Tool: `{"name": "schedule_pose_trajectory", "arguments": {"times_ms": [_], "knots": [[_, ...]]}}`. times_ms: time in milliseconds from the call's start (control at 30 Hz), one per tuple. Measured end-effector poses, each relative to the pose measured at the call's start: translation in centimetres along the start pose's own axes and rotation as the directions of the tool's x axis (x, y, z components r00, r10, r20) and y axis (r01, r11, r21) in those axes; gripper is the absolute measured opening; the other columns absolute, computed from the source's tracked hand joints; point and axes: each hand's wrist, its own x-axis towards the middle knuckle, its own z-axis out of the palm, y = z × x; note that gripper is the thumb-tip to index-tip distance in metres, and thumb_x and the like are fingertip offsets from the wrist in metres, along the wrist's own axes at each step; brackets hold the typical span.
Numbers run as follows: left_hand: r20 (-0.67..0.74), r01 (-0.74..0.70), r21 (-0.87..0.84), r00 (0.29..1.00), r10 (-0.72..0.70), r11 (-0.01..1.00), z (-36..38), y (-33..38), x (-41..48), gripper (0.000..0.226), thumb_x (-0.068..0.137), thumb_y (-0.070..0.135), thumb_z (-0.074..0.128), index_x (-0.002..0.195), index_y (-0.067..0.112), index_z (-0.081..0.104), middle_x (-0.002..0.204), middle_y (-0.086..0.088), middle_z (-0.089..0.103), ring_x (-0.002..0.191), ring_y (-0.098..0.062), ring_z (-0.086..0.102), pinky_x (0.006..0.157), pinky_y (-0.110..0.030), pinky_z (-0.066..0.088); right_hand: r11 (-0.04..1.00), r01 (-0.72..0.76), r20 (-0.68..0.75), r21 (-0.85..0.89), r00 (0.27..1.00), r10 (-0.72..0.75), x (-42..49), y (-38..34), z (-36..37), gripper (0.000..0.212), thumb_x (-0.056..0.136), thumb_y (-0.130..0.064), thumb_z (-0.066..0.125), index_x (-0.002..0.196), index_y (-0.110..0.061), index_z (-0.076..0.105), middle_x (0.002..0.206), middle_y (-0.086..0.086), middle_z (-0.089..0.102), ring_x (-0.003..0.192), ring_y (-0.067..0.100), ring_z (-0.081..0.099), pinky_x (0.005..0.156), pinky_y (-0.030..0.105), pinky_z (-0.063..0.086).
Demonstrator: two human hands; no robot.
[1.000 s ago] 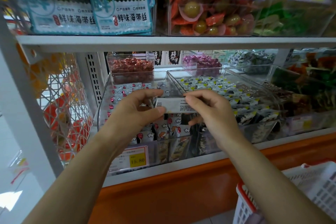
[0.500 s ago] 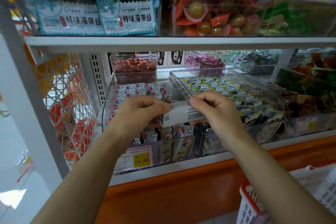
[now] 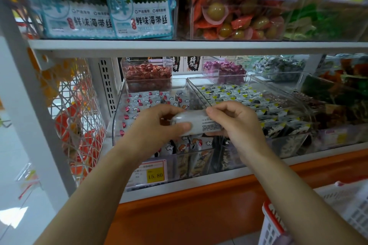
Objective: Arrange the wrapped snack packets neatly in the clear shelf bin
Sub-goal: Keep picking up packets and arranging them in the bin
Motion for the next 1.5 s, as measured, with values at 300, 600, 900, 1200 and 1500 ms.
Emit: {"name": "schedule_pose_trajectory", "arguments": {"times_ms": [300,600,900,1200,1500], "knots": [[0.003,-0.039,-0.008,0.999,0.040,0.999,-0.4,-0.4,0.3,0.019,0.085,0.017,0.064,0.089,0.035,0.067,0.094,0.002,0.069,0.087,-0.012,0.064,0.079,-0.020,0.054,0.962,-0.215,0.230,0.168,0.958,0.173,0.9,-0.3,-2.1,0.016,0.081,-0.012,0.064,0.068,-0.006,0.071,0.071,0.004,0.072,0.070,0.023,0.071,0.049,0.029,0.057],[-0.010,-0.016,-0.054,1.000,0.015,0.998,-0.3,-1.2,0.7,0.014,0.087,0.018,0.060,0.090,0.028,0.069,0.089,0.002,0.071,0.080,-0.008,0.067,0.066,-0.014,0.052,0.895,-0.351,0.260,0.275,0.923,0.282,1.0,0.1,-2.0,0.027,0.070,-0.025,0.065,0.079,0.001,0.069,0.077,0.013,0.072,0.069,0.024,0.071,0.050,0.027,0.057],[-0.194,-0.024,-0.126,0.981,-0.001,0.992,1.1,-1.9,2.2,0.017,0.093,0.022,0.053,0.093,0.015,0.069,0.081,0.001,0.068,0.070,-0.010,0.068,0.062,-0.019,0.056,0.995,0.020,0.166,-0.096,0.986,-0.004,0.7,0.5,-0.2,0.045,0.083,-0.015,0.067,0.127,-0.019,0.055,0.105,0.001,0.068,0.078,0.010,0.070,0.074,0.023,0.056],[-0.020,-0.041,0.729,0.996,0.082,0.683,1.0,-3.9,5.4,0.055,0.098,0.041,0.030,0.145,0.012,0.026,0.153,-0.009,0.027,0.140,-0.023,0.022,0.114,-0.041,0.021,0.958,0.072,-0.106,-0.278,0.989,-0.105,6.0,0.2,-0.1,0.027,0.080,-0.017,0.073,0.101,-0.011,0.057,0.097,0.005,0.065,0.087,0.019,0.063,0.083,0.031,0.052],[0.071,-0.031,0.850,0.996,-0.056,0.526,1.2,-5.4,5.8,0.057,0.098,0.047,0.016,0.149,0.021,0.016,0.158,0.003,0.008,0.144,-0.012,-0.001,0.116,-0.046,-0.002,0.254,0.496,0.483,-0.830,0.868,-0.114,11.9,0.6,3.6,0.029,0.080,-0.030,0.070,0.099,-0.010,0.061,0.102,0.007,0.061,0.104,0.025,0.051,0.073,0.031,0.036]]}}
